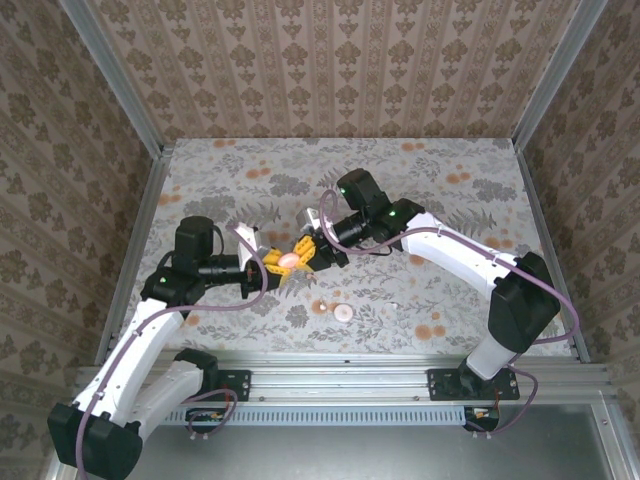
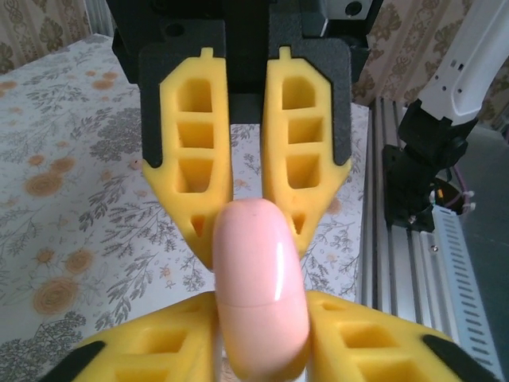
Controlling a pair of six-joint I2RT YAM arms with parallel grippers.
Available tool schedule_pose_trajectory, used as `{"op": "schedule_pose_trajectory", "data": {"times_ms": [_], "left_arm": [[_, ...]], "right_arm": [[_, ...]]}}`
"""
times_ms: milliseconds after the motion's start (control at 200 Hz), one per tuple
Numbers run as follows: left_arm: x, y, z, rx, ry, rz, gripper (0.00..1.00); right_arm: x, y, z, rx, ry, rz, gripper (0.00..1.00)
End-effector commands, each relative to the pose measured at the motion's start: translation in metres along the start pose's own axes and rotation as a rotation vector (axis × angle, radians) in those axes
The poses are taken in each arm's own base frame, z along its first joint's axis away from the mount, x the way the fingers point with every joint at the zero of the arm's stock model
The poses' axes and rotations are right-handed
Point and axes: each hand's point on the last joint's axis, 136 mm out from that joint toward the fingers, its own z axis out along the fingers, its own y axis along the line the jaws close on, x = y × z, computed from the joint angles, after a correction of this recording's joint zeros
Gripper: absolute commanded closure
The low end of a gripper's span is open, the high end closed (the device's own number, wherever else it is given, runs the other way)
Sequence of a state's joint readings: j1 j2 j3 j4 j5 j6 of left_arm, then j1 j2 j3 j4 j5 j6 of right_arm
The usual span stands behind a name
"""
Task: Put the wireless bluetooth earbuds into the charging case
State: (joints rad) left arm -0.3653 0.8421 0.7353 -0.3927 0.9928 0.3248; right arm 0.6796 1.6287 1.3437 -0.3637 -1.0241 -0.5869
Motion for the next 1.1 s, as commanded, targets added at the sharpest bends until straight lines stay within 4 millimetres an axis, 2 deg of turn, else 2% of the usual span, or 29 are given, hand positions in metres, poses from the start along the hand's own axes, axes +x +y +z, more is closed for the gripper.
{"op": "schedule_pose_trajectory", "data": {"times_ms": [0, 100, 190, 285, 465, 550, 615, 885, 1095], "left_arm": [[0.000, -0.008, 0.000, 0.028, -0.007, 0.021, 0.76], [0.001, -0.007, 0.000, 0.021, -0.002, 0.023, 0.80], [0.002, -0.007, 0.000, 0.016, 0.001, 0.025, 0.82], [0.003, -0.006, 0.000, 0.010, 0.004, 0.022, 0.82], [0.003, -0.001, 0.000, -0.007, 0.013, -0.005, 0.80], [0.003, 0.000, 0.000, -0.014, 0.015, -0.014, 0.80], [0.003, -0.001, 0.001, -0.006, 0.014, -0.010, 0.84], [0.000, -0.004, -0.001, -0.008, -0.009, 0.023, 0.86], [0.000, -0.007, -0.002, 0.001, -0.013, 0.032, 0.87]], "right_arm": [[-0.011, 0.001, -0.001, 0.001, -0.024, -0.042, 0.86], [-0.011, 0.002, -0.001, -0.001, -0.024, -0.039, 0.83], [-0.013, 0.000, -0.002, 0.010, -0.028, -0.024, 0.63], [-0.014, -0.001, -0.001, 0.015, -0.038, -0.011, 0.57], [-0.012, -0.006, 0.000, 0.028, -0.033, 0.002, 0.56], [-0.012, -0.007, 0.000, 0.029, -0.031, 0.004, 0.62], [-0.013, -0.006, 0.000, 0.022, -0.033, 0.006, 0.64], [-0.010, -0.001, 0.001, -0.004, -0.022, 0.015, 0.62], [-0.011, -0.018, 0.000, 0.090, -0.013, 0.019, 0.59]]}}
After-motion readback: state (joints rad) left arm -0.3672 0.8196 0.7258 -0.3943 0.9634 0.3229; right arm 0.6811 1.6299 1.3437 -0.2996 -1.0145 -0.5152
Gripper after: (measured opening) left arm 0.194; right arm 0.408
